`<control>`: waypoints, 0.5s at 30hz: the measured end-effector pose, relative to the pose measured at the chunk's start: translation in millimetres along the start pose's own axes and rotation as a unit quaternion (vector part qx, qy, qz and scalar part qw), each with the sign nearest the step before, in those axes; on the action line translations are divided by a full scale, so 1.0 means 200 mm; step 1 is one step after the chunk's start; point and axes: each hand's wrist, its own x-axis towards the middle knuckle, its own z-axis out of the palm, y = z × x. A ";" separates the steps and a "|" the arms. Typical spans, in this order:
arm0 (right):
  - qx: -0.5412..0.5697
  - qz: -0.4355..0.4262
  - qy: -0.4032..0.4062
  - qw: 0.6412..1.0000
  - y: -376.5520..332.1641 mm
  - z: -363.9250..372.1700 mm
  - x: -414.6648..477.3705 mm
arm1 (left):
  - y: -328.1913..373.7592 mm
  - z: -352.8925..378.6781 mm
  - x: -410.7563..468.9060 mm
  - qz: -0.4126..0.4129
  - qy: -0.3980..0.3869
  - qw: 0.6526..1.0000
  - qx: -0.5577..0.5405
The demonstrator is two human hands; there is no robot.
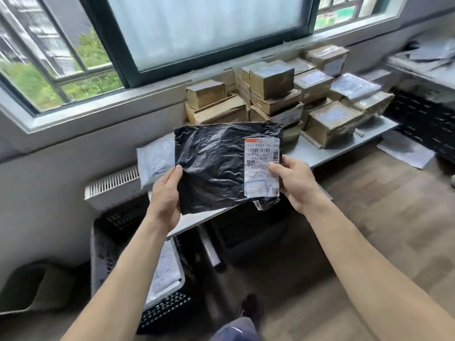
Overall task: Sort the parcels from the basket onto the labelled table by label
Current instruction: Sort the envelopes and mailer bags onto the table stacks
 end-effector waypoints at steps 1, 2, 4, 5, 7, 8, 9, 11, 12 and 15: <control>0.001 0.003 0.008 1.000 0.00 -0.08 0.05 | -0.03 0.09 0.05 -0.005 -0.006 1.000 0.001; 0.002 0.006 0.018 1.000 -0.01 -0.15 0.11 | -0.06 0.17 0.11 -0.011 -0.010 1.000 0.002; 0.000 0.008 0.038 0.999 -0.03 -0.32 0.24 | -0.12 0.37 0.21 -0.022 -0.021 1.000 0.003; -0.005 0.009 0.048 0.999 -0.04 -0.40 0.31 | -0.16 0.46 0.27 -0.027 -0.029 0.999 0.002; -0.016 0.009 0.066 0.998 -0.08 -0.56 0.47 | -0.23 0.66 0.39 -0.035 -0.043 0.998 -0.009; -0.020 0.010 0.075 0.997 -0.11 -0.64 0.54 | -0.27 0.75 0.46 -0.038 -0.048 0.998 -0.017; -0.025 0.012 0.086 0.996 -0.13 -0.72 0.62 | -0.30 0.85 0.52 -0.043 -0.054 0.997 -0.023; -0.034 0.015 0.104 0.994 -0.19 -0.88 0.76 | -0.35 1.05 0.64 -0.059 -0.061 0.996 -0.032; -0.035 0.015 0.110 0.993 -0.22 -0.96 0.82 | -0.37 1.14 0.68 -0.065 -0.068 0.995 -0.033; -0.049 0.014 0.125 0.991 -0.30 -1.19 0.99 | -0.39 1.41 0.81 -0.082 -0.089 0.992 -0.023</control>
